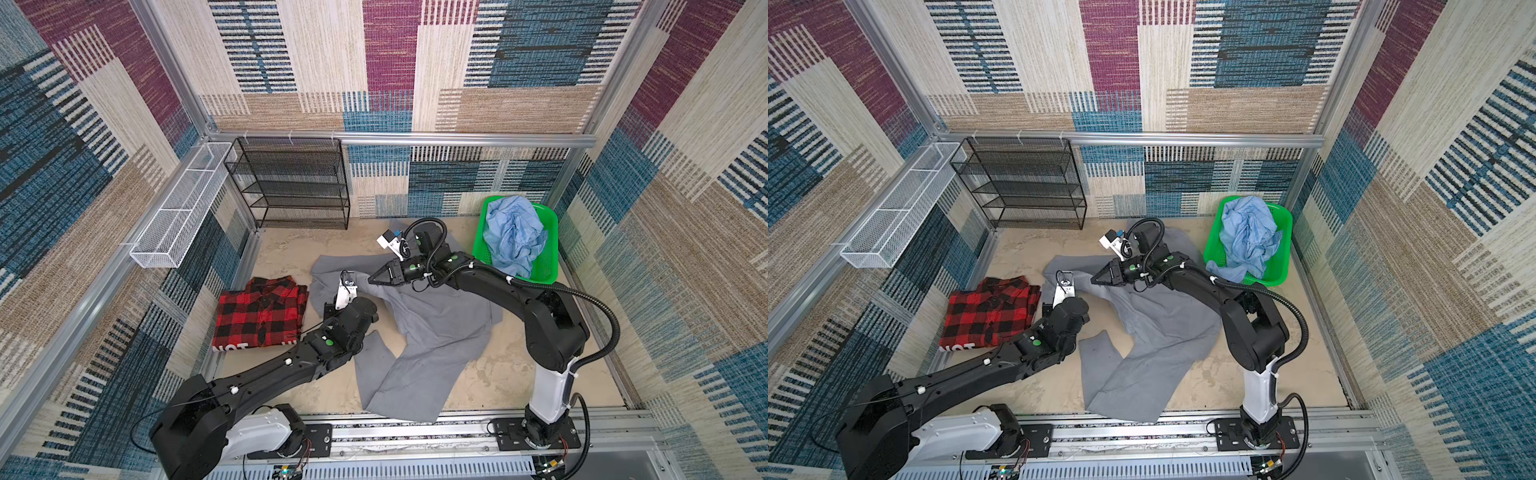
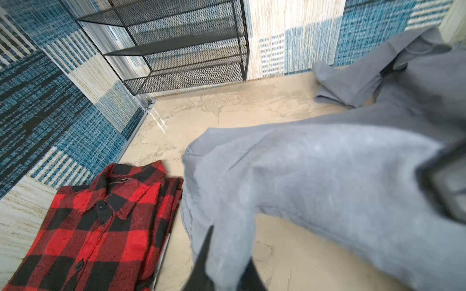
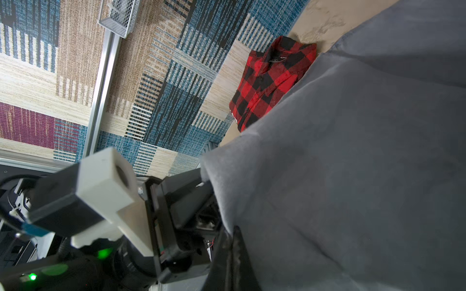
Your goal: Fold and stack the long sleeve shirts
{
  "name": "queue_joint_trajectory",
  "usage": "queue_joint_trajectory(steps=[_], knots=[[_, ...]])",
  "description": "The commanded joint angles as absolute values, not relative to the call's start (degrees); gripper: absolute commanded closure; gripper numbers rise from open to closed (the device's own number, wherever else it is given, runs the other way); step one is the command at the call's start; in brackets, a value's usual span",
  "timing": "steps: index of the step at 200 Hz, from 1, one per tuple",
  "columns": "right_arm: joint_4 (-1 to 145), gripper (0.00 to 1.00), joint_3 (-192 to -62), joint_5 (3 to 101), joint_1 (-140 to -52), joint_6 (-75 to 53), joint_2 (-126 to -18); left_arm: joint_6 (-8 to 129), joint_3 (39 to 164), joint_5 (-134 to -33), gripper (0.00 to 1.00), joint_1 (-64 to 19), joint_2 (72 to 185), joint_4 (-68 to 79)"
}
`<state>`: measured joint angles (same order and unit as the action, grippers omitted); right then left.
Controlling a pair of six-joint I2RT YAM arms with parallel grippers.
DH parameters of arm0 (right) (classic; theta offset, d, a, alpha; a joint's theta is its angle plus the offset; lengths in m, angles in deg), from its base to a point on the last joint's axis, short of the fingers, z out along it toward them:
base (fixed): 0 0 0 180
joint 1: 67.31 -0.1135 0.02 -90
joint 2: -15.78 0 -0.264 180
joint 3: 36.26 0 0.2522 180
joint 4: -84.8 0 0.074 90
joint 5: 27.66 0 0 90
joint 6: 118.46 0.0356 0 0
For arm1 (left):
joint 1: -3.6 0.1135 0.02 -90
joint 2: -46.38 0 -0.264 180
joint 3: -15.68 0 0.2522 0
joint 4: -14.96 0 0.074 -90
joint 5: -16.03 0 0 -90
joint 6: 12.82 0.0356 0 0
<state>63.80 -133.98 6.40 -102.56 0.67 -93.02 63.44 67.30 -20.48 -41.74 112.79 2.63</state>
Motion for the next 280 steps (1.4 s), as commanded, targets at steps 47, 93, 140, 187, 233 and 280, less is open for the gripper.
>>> queue_joint_trajectory(steps=[47, 93, 140, 187, 233, 280], knots=[[63.1, 1.00, -133.5, 8.9, -105.0, -1.5, -94.5, 52.7, 74.5, -30.3, 1.00, -41.5, 96.4, -24.4], [65.6, 0.93, -129.1, 15.1, -113.4, -1.4, -97.4, 39.9, 75.2, -33.8, 1.00, -41.5, 84.3, -45.3], [64.1, 0.52, -119.5, 29.5, -113.8, -3.3, -85.7, 31.7, 68.3, -33.4, 1.00, -41.5, 79.1, -50.3], [54.7, 0.37, -107.5, 42.8, -120.6, -8.1, -66.4, 32.3, 64.9, -33.4, 1.00, -41.4, 76.4, -46.4], [53.1, 0.35, -97.6, 54.9, -140.6, -3.3, -63.4, 32.6, 64.0, -34.5, 1.00, -41.4, 79.2, -43.9], [46.4, 0.36, -106.2, 68.7, -151.6, -2.6, -79.1, 31.1, 62.4, -34.9, 1.00, -41.3, 75.7, -46.3]])
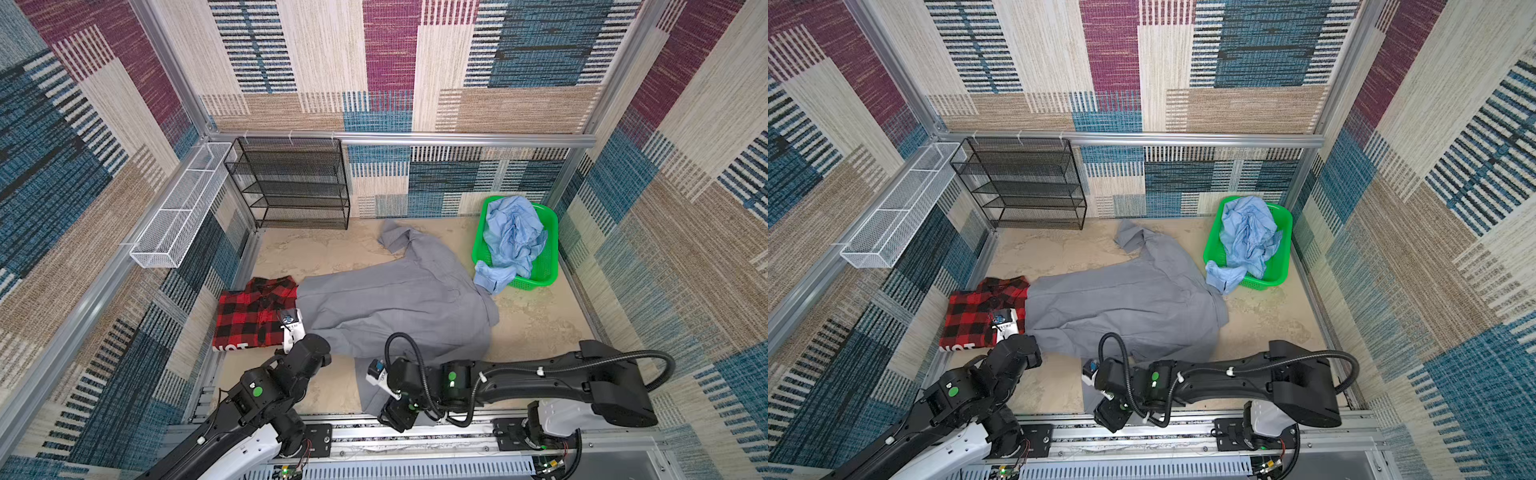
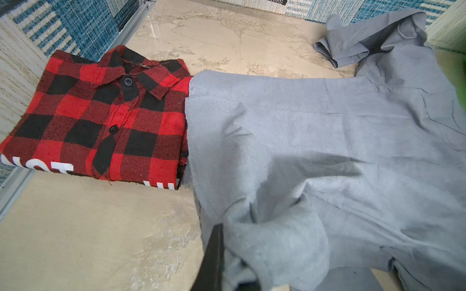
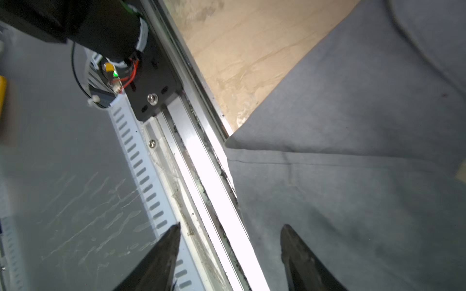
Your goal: Fold and stack the long sleeve shirts
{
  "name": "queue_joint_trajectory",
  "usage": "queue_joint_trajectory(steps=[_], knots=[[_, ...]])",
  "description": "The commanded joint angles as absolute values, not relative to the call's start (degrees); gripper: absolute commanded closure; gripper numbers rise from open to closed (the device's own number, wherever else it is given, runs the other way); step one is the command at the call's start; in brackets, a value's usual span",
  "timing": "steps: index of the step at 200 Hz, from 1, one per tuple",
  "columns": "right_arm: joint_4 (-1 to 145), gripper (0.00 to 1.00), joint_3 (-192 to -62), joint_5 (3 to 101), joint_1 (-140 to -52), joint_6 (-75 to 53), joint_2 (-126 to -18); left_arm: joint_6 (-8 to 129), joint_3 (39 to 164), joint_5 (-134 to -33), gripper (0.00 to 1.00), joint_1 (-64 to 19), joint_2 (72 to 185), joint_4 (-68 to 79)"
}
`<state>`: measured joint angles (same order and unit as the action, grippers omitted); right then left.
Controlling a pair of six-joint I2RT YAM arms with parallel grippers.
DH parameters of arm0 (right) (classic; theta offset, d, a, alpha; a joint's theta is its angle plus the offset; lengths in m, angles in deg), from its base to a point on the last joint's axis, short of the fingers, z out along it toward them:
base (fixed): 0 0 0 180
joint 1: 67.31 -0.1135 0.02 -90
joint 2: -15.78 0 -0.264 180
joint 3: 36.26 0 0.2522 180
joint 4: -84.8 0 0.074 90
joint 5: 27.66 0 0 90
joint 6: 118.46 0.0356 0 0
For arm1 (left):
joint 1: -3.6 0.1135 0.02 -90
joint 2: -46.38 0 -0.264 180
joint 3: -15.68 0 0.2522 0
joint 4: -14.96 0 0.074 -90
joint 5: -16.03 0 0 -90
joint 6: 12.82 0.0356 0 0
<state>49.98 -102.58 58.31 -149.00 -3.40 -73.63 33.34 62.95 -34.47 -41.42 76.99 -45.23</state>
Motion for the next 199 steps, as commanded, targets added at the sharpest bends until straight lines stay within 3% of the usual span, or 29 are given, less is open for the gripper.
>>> queue_joint_trajectory(steps=[1, 39, 83, 110, 131, 137, 149, 161, 184, 199], knots=[[46.4, 0.36, -106.4, 68.7, -151.6, -2.6, -79.4, 31.1, 62.4, -34.9, 1.00, -41.3, 75.6, -46.4], [47.3, 0.43, -109.3, 68.9, -154.8, -1.9, -86.0, 29.7, 61.7, -35.2, 1.00, -41.2, 73.8, -49.0], [44.7, 0.82, -109.4, 71.5, -154.9, -0.8, -87.0, 29.3, 60.8, -35.3, 1.00, -41.2, 73.1, -48.7], [44.9, 0.93, -108.1, 71.6, -155.0, -0.8, -85.8, 29.5, 60.7, -35.3, 1.00, -41.2, 73.4, -48.4], [44.6, 0.86, -108.0, 73.6, -155.0, -0.1, -83.5, 29.3, 60.9, -35.0, 1.00, -41.2, 73.1, -48.5], [44.8, 0.78, -108.2, 73.7, -154.9, -0.3, -82.9, 29.5, 61.0, -34.9, 1.00, -41.2, 73.1, -48.4], [44.8, 0.53, -109.1, 74.3, -155.0, -0.3, -82.1, 29.7, 61.5, -34.5, 1.00, -41.2, 72.8, -48.4], [45.0, 0.41, -110.1, 74.3, -155.0, -0.5, -82.0, 30.2, 62.1, -34.3, 1.00, -41.1, 72.7, -48.3], [45.4, 0.38, -110.5, 74.0, -154.9, -1.0, -83.9, 30.4, 62.5, -33.9, 1.00, -41.1, 73.1, -48.5], [45.5, 0.42, -110.3, 73.6, -155.0, -1.3, -85.9, 30.1, 62.4, -33.9, 1.00, -41.1, 73.0, -48.9]])
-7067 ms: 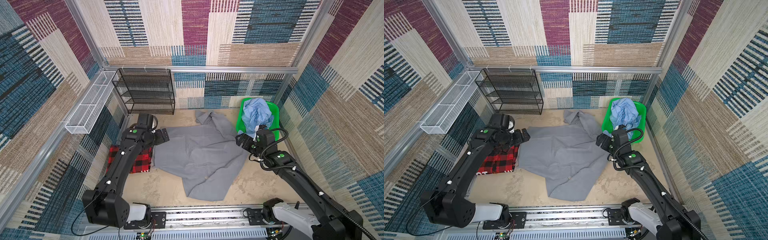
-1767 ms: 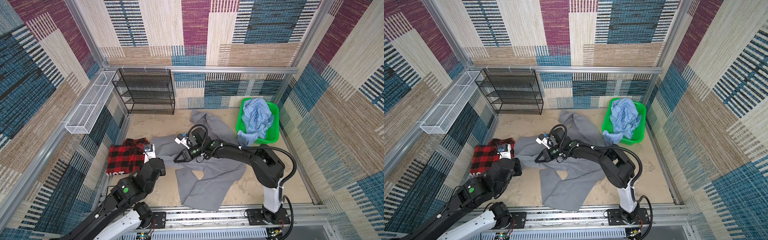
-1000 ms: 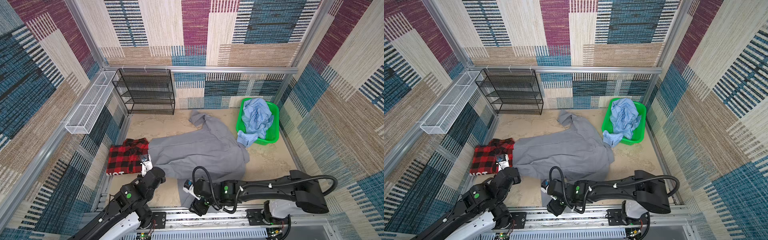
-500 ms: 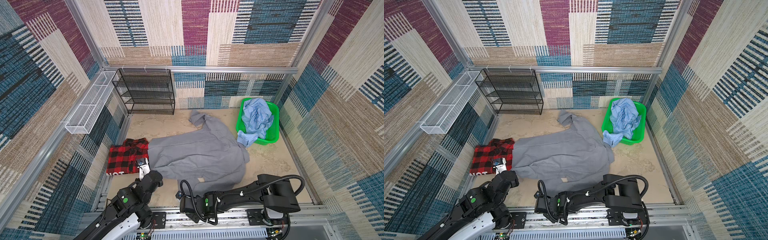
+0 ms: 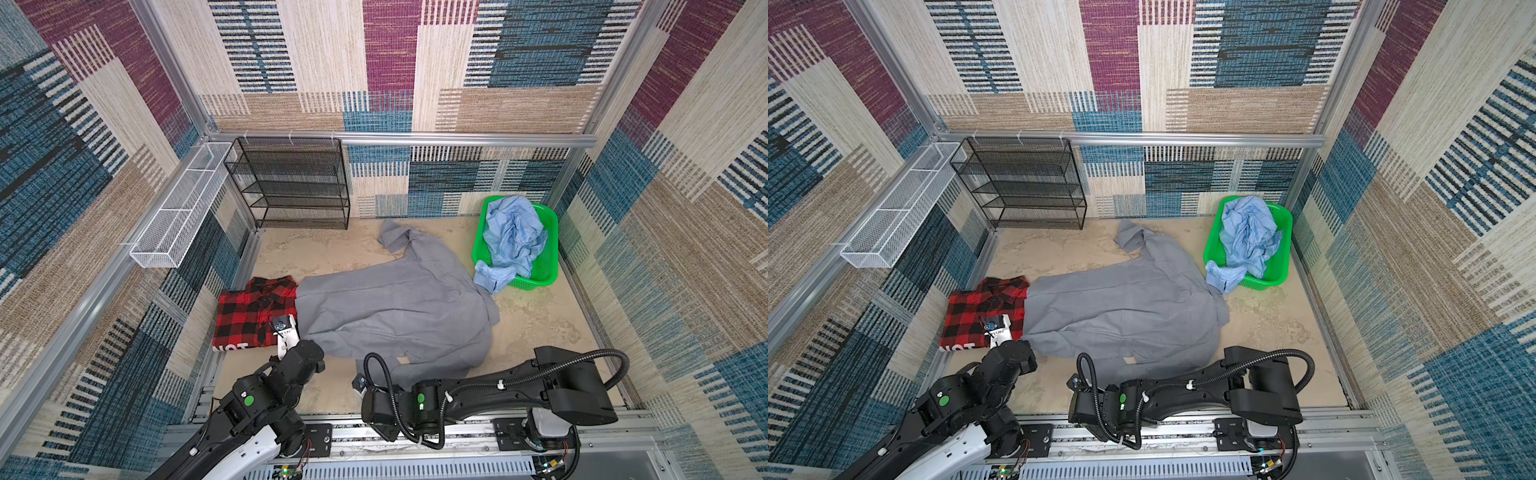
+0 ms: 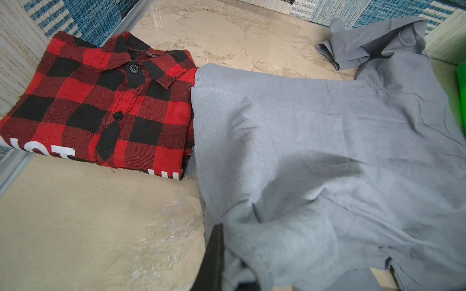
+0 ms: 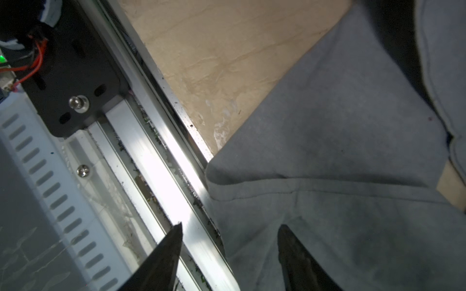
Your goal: Fold and stack the long sleeve shirts
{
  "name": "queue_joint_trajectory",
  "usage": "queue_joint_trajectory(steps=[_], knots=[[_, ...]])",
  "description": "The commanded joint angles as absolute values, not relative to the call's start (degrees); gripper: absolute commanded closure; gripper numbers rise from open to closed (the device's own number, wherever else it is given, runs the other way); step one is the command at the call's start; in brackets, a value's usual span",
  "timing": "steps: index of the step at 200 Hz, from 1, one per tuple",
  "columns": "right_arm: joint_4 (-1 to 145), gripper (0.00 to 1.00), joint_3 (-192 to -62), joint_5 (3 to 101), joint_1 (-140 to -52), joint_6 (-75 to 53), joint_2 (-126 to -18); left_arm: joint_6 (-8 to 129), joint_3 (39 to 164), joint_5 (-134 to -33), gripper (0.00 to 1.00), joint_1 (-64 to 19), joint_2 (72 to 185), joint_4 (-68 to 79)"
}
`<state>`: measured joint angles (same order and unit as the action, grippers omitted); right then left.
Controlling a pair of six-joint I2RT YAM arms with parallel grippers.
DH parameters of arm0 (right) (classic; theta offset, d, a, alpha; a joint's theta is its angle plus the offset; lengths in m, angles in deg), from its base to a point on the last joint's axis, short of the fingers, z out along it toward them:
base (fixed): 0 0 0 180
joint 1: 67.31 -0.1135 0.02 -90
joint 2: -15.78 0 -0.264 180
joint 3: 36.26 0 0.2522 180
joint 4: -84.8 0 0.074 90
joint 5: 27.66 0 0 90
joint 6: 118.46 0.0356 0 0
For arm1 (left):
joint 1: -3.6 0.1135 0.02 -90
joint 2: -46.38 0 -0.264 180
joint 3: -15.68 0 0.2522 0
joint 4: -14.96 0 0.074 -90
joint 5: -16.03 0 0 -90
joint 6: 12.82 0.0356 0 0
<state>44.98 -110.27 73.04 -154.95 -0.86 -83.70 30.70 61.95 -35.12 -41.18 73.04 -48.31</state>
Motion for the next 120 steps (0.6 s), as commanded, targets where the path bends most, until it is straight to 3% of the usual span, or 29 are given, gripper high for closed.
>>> queue_joint_trajectory(steps=[1, 19, 35, 57, 120], knots=[[45.6, 0.42, -110.3, 73.6, -155.0, -1.3, -86.0, 30.2, 62.4, -33.9, 1.00, -41.1, 73.1, -48.9], [45.7, 0.54, -109.6, 73.6, -155.0, -1.4, -87.7, 29.8, 62.0, -34.2, 1.00, -41.1, 72.5, -49.0], [45.3, 0.78, -109.4, 74.5, -154.9, -0.8, -87.9, 29.3, 61.4, -34.3, 1.00, -41.1, 72.0, -49.3], [43.9, 1.00, -109.0, 75.7, -154.9, -0.1, -84.4, 28.6, 61.0, -34.9, 1.00, -41.1, 71.5, -49.6], [31.2, 1.00, -109.7, 81.7, -154.3, 1.5, -55.4, 24.6, 58.0, -41.3, 1.00, -41.1, 75.1, -47.5]])
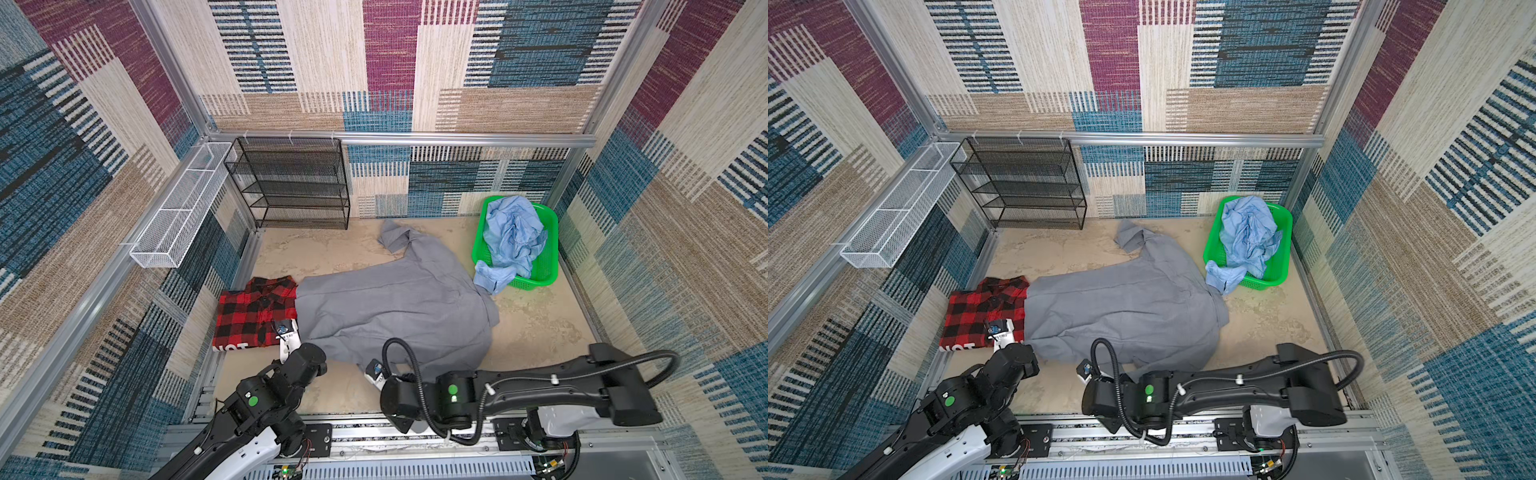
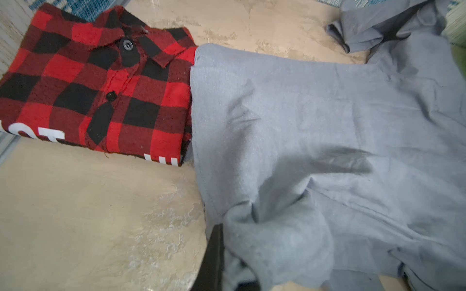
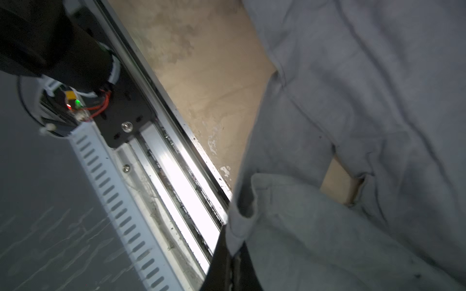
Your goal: Fold and stack the long sleeve shirts
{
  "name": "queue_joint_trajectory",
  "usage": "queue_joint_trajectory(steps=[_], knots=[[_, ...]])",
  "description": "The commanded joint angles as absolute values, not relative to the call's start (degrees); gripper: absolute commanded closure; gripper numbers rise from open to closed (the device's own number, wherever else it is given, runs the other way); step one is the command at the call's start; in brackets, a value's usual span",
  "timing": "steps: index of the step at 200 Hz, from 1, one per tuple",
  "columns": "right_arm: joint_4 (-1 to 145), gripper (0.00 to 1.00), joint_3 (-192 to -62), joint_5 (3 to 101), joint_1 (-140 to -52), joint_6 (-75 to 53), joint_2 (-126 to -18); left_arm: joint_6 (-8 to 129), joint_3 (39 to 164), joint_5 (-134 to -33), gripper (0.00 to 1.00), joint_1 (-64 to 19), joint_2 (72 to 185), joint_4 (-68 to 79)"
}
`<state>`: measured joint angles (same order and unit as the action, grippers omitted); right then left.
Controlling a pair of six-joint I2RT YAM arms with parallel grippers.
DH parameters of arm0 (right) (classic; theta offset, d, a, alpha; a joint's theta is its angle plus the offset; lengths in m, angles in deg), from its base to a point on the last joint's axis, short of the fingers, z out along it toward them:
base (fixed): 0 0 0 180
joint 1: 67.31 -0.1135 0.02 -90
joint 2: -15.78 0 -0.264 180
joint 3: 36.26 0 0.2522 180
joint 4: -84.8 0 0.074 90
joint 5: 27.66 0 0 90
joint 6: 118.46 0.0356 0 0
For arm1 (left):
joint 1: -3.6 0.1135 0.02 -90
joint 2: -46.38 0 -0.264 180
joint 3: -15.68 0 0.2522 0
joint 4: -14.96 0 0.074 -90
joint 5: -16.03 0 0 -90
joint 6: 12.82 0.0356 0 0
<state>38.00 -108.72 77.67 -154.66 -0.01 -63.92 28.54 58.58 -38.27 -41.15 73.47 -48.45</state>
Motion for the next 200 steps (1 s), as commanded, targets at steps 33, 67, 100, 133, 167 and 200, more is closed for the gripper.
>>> queue_joint_trajectory(steps=[33, 67, 100, 133, 167, 200], knots=[[23.0, 1.00, -112.5, 84.0, -152.9, 2.4, -42.1, 23.6, 57.5, -43.1, 1.00, -41.1, 73.2, -48.5], [19.1, 1.00, -117.3, 86.2, -151.2, 2.9, -31.5, 22.6, 56.7, -45.0, 1.00, -41.1, 68.8, -51.1], [19.2, 1.00, -117.4, 84.7, -150.8, 3.4, -28.6, 21.7, 55.7, -48.8, 1.00, -41.1, 68.2, -52.4], [19.6, 0.70, -112.7, 78.3, -150.8, 4.5, -28.6, 19.8, 58.6, -51.7, 0.87, -41.2, 67.7, -54.7], [18.6, 0.34, -112.7, 80.6, -150.8, 7.1, -23.6, 20.4, 65.6, -50.2, 0.62, -41.2, 67.5, -57.4], [15.3, 0.14, -115.3, 89.1, -150.8, 9.9, -21.9, 24.2, 73.3, -46.6, 0.45, -41.2, 69.2, -59.0]])
